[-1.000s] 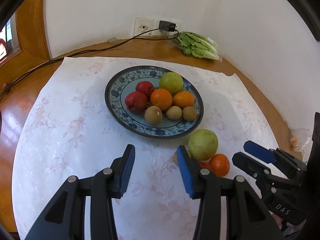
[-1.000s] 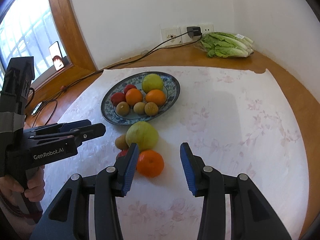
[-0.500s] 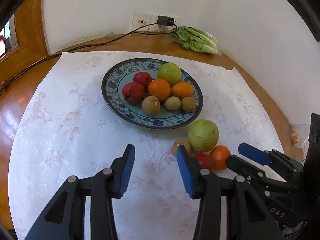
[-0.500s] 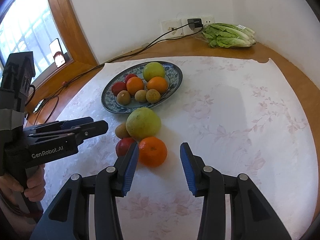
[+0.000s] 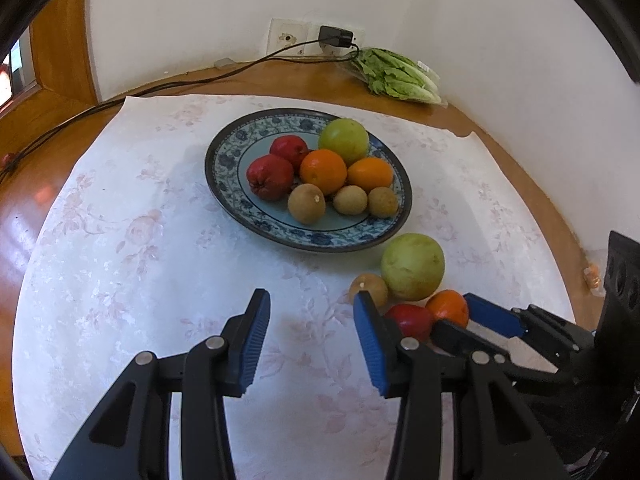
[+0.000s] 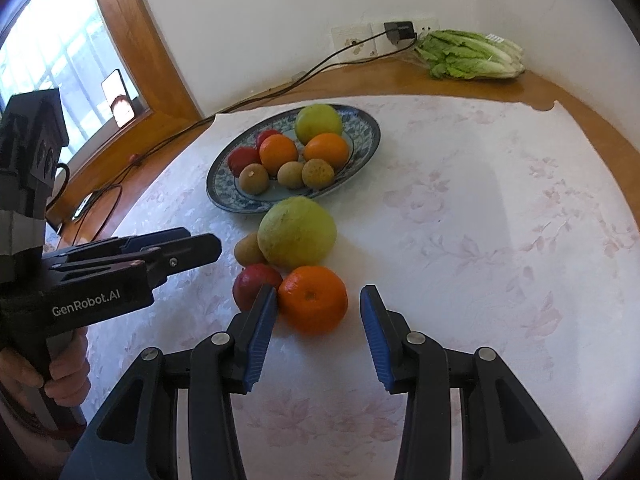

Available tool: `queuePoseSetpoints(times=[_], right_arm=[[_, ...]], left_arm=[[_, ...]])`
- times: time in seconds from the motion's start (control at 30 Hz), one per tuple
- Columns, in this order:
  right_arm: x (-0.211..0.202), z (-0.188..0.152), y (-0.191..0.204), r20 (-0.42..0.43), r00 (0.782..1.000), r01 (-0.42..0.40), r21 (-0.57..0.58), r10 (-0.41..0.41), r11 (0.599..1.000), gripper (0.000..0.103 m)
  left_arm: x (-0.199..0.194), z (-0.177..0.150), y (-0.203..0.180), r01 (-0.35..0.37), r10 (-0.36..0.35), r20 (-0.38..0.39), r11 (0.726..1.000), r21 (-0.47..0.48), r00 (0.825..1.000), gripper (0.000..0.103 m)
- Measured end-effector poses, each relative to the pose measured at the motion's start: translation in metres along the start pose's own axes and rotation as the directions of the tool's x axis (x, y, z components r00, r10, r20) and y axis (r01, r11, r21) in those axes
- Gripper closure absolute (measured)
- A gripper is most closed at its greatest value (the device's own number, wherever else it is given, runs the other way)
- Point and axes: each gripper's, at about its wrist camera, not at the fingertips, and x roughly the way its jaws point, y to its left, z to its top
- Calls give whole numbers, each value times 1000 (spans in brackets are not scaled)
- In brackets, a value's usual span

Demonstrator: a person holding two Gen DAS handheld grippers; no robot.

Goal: Organize fruits
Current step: 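Move the left tool to a brown fruit while the right moves to the orange, then close the left tool on the brown fruit while the right closes on the orange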

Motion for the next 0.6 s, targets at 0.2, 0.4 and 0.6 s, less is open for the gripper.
queuePoseSetpoints(times=[0.2, 0.4, 0.6], right_arm=[[-2, -1, 0, 9, 1000, 1, -6, 0, 1000, 66], [-5, -2, -8, 25, 999, 43, 9, -43, 999, 66], [-6, -3, -10, 34, 999, 38, 10, -38, 999, 66]], left_arm=[[4, -1, -7, 5, -5, -9, 1000, 15, 1000, 57], [9, -3, -17, 9, -9, -16, 999, 37, 1000, 57], [15, -1, -22, 6, -6, -9, 999, 48, 1000, 58]])
